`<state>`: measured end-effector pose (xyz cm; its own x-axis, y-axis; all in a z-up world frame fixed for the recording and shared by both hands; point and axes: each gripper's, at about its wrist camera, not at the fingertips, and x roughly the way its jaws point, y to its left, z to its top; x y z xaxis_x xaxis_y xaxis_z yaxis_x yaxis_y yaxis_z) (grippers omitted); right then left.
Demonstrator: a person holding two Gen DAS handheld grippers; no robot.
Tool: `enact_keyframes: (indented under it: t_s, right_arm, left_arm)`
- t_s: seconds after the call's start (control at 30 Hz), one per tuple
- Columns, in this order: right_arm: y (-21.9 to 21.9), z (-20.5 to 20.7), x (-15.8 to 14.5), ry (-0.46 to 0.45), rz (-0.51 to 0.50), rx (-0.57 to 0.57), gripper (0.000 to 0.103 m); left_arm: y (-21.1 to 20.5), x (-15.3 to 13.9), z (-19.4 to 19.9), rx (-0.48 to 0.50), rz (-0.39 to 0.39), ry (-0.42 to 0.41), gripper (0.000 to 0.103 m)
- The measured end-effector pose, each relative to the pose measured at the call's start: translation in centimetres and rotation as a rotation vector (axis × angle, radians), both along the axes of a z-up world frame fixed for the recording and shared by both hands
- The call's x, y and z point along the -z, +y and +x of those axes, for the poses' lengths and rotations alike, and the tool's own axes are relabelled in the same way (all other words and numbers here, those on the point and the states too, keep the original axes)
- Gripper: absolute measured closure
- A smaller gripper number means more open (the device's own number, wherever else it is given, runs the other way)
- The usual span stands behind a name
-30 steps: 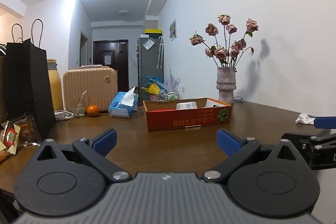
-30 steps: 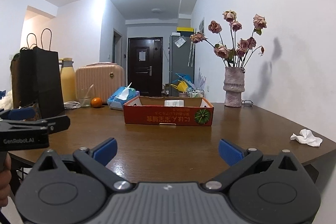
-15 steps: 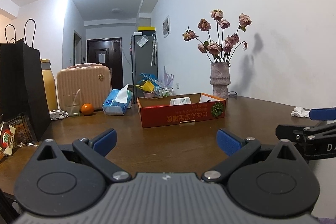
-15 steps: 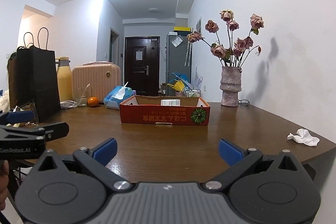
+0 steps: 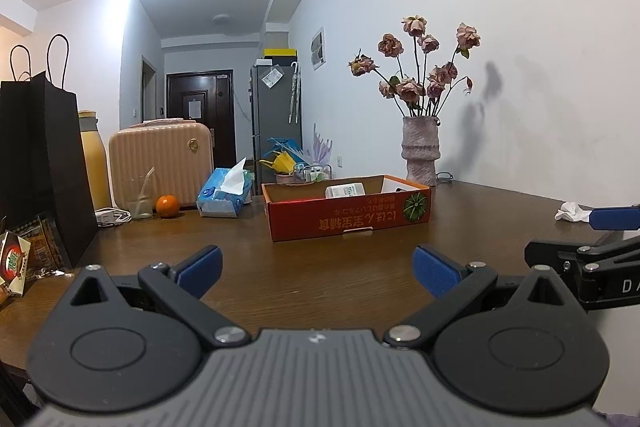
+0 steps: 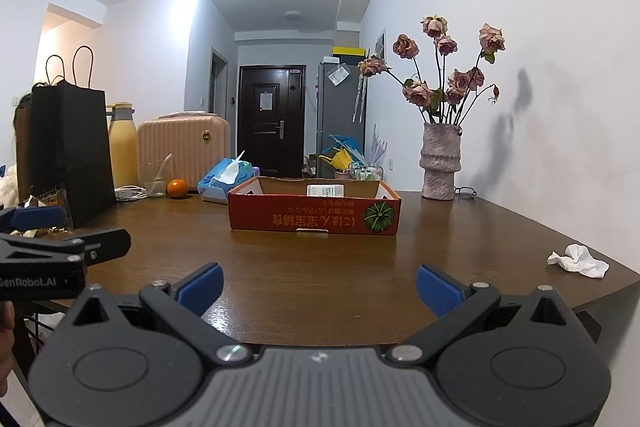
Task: Organize rigid objects
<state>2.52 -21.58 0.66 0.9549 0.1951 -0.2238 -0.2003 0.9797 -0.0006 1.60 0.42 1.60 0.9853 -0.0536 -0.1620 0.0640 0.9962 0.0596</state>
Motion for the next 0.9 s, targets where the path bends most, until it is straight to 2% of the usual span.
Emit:
enact_keyframes:
  t_s: [0.9]
  right_arm:
    - [-0.28,-0.11,-0.10,-0.007,0.004,0.014,0.000]
  left_arm:
    - [-0.11,0.06,-0.14,0.002,0.004,-0.002,0.000]
